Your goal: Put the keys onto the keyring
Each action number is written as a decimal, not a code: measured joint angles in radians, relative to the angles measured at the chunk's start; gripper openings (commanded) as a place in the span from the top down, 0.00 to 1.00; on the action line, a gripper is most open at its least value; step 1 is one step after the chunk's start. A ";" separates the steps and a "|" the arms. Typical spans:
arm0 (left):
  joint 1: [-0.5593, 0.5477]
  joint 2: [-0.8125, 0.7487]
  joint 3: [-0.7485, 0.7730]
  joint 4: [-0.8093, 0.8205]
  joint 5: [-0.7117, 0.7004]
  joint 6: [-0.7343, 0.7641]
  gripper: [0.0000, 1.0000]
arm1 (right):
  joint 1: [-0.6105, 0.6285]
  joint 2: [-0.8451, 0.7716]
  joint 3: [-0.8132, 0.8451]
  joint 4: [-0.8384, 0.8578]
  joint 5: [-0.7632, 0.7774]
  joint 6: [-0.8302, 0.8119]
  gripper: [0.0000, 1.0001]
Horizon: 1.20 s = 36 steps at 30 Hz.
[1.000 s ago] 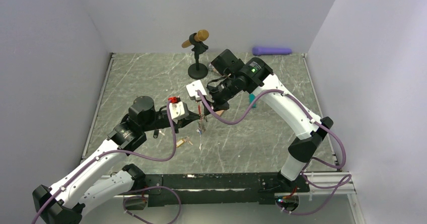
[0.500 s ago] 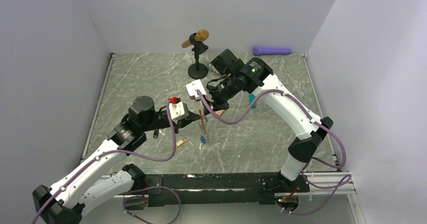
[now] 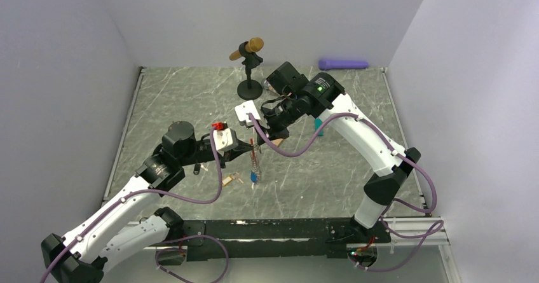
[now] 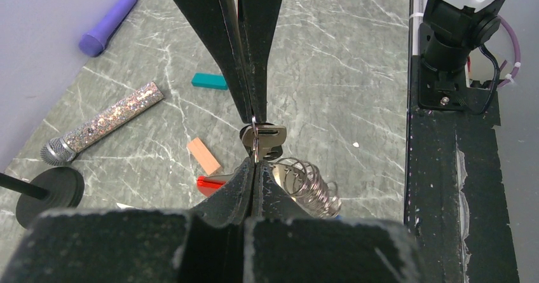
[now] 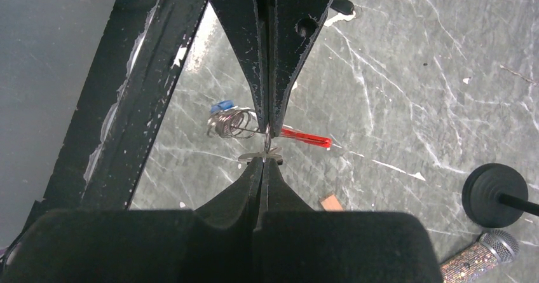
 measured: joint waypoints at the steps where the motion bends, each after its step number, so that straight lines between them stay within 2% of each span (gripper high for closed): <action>1: 0.000 0.000 0.000 0.000 0.000 0.000 1.00 | 0.000 0.000 0.000 0.000 0.000 0.000 1.00; 36: 0.017 0.000 -0.023 0.069 0.037 -0.042 1.00 | 0.001 0.006 0.000 -0.002 -0.031 -0.014 1.00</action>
